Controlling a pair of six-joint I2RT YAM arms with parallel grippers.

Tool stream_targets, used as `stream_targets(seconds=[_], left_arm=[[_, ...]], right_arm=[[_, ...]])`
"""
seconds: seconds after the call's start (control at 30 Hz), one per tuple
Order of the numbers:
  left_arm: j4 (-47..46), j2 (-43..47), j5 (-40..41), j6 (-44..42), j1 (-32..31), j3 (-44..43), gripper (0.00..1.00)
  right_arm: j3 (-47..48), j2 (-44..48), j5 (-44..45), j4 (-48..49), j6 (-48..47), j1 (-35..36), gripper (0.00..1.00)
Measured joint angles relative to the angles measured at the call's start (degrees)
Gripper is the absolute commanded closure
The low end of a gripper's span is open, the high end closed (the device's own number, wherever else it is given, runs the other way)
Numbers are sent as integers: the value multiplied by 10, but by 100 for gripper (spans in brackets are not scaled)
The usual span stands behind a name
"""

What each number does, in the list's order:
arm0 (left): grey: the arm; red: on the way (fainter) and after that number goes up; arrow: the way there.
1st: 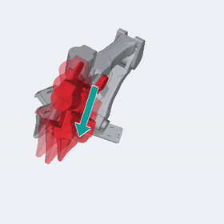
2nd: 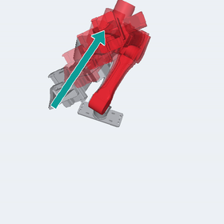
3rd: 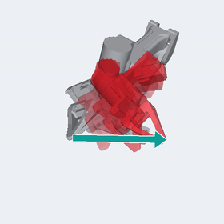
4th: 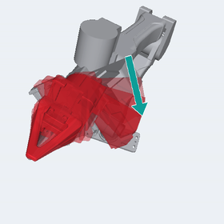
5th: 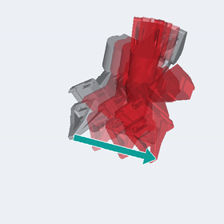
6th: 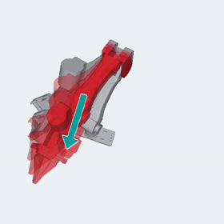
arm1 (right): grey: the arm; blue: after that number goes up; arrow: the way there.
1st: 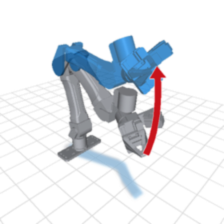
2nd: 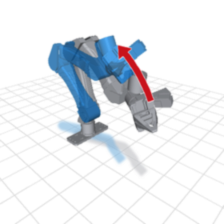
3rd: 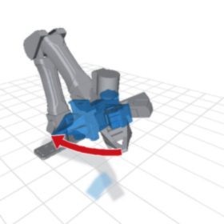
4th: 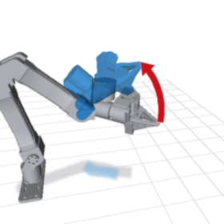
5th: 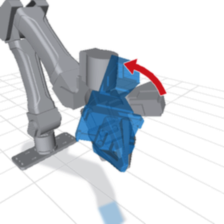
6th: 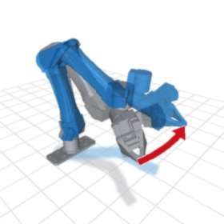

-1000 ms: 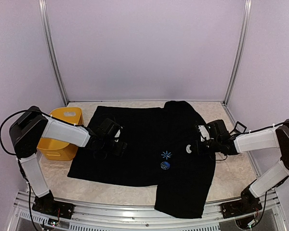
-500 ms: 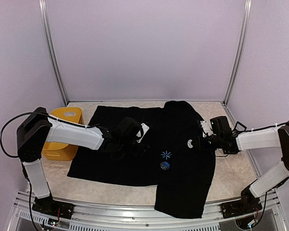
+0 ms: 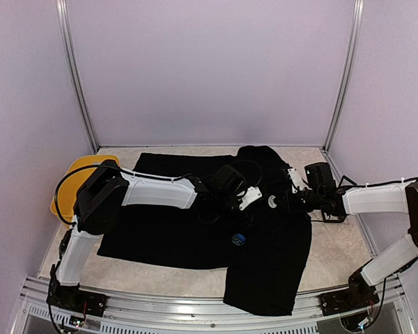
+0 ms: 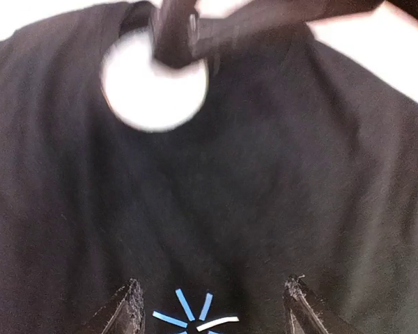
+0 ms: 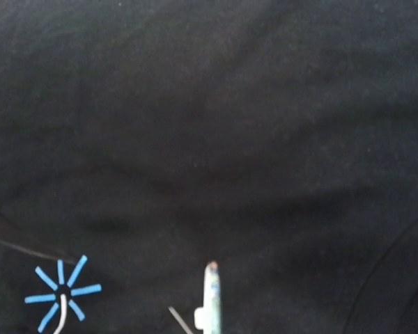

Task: Pin the brooch onto the clothing

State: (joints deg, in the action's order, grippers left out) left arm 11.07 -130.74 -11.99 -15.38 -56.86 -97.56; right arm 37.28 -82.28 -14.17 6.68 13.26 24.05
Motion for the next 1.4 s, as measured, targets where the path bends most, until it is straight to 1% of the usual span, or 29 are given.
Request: stream_targets(seconds=[0.13, 0.2, 0.27, 0.37, 0.5, 0.67, 0.77, 0.9, 0.97, 1.07, 1.2, 1.3, 1.4], left_arm=[[44, -27, 6, -2, 2, -7, 37], [51, -31, 8, -2, 2, -10, 38], [54, -31, 9, -2, 1, -12, 43], [55, -32, 12, 1, -2, -12, 63], [55, -32, 19, -2, -8, -12, 100], [33, -28, 16, -2, -11, 1, 100], [-9, -11, 5, 5, -9, 43, 100], [-70, 28, -30, 24, 1, 116, 100], [-96, 40, -46, 31, 6, 133, 100], [-131, 51, -61, 37, 11, 147, 100], [-169, 57, -82, 45, 14, 161, 100], [-189, 57, -100, 53, 17, 164, 100], [-209, 58, -120, 62, 22, 170, 100]], right_arm=[[3, -1, -1, 1, -4, 0, 100], [3, -3, -2, 1, -5, 0, 100], [3, -5, -3, 0, -7, 0, 100], [4, -5, -4, 1, -10, 0, 100], [4, -5, -9, 1, -17, 0, 100], [-4, -5, -27, 19, -40, -1, 100], [-23, 1, -44, 45, -63, -1, 100], [-75, 14, -80, 126, -105, 4, 100], [-103, 15, -88, 174, -129, 8, 100], [-138, 12, -88, 243, -168, 17, 100], [-143, -16, -88, 315, -214, 26, 100], [-154, -28, -84, 366, -257, 54, 100], [-188, -33, -68, 433, -294, 86, 100]])
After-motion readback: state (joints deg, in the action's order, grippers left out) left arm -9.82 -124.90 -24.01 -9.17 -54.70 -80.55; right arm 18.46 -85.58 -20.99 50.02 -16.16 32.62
